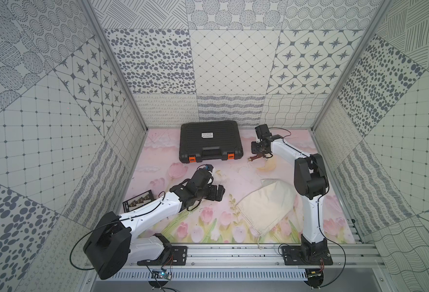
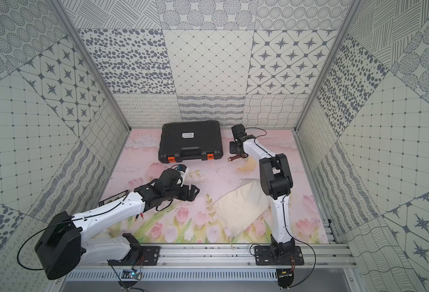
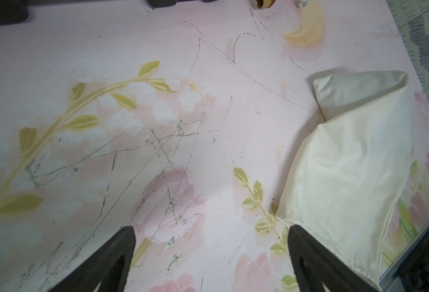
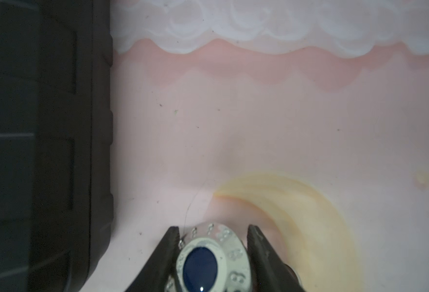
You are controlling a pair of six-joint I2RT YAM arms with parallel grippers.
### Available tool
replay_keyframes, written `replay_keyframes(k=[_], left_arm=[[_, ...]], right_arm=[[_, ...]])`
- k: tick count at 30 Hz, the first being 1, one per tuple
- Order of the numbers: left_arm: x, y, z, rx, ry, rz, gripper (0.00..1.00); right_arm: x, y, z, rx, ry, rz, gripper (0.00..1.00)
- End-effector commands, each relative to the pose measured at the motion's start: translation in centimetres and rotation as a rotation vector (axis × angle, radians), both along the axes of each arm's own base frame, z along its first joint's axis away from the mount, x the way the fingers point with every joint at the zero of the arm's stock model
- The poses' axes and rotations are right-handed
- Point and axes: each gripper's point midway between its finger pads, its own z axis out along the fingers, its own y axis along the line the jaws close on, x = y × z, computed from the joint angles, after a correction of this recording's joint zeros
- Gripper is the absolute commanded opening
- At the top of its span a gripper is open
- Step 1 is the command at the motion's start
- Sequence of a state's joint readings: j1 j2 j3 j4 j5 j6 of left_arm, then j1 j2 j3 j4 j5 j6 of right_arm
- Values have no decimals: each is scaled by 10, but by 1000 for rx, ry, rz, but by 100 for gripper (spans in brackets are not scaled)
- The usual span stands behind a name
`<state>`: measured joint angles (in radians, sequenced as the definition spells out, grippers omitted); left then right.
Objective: Close the soil bag
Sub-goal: Place the soil bag at the center of the board, then adjust the soil bag at the center of the board.
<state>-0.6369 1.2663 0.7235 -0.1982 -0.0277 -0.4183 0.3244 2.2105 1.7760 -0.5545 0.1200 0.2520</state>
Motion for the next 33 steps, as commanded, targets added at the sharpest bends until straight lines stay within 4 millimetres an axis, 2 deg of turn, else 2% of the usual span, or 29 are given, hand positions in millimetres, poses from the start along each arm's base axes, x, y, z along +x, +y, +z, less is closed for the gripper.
replay_keyframes(k=[1,3,5,9,11,12,14,18,19,21,27,30,33], left_arm=[[-6,-21,0,-67,54,-88,96],[-8,-29,-2,-71,75,-120,92],[-11,-38,-4,-63,91,-149,89],[-19,-59,-10,-27,101,-215,83],[-22,-72,-14,-4,112,-251,81],[-25,-79,-16,13,116,-272,80],[-29,-95,-22,74,114,-327,78],[-33,-121,-42,175,130,-408,70],[-33,-127,-46,184,133,-422,68],[-36,-136,-57,210,154,-445,63],[-46,-147,-86,295,206,-495,51],[-41,-140,-103,362,220,-470,42],[-34,-134,-111,410,211,-442,33]], right_arm=[[16,13,10,101,-32,7,44],[15,11,6,115,-21,1,52],[11,7,13,120,-24,-1,62],[-12,-3,47,107,-63,18,71],[-30,-12,67,108,-85,18,73],[-41,-19,69,104,-81,9,75],[-68,-34,86,99,-103,-13,79],[-118,-62,93,95,-111,-72,85],[-131,-69,100,99,-133,-88,86],[-151,-80,99,94,-139,-109,88],[-190,-98,100,82,-176,-144,94],[-197,-99,97,83,-176,-144,94],[-197,-95,98,102,-172,-127,95]])
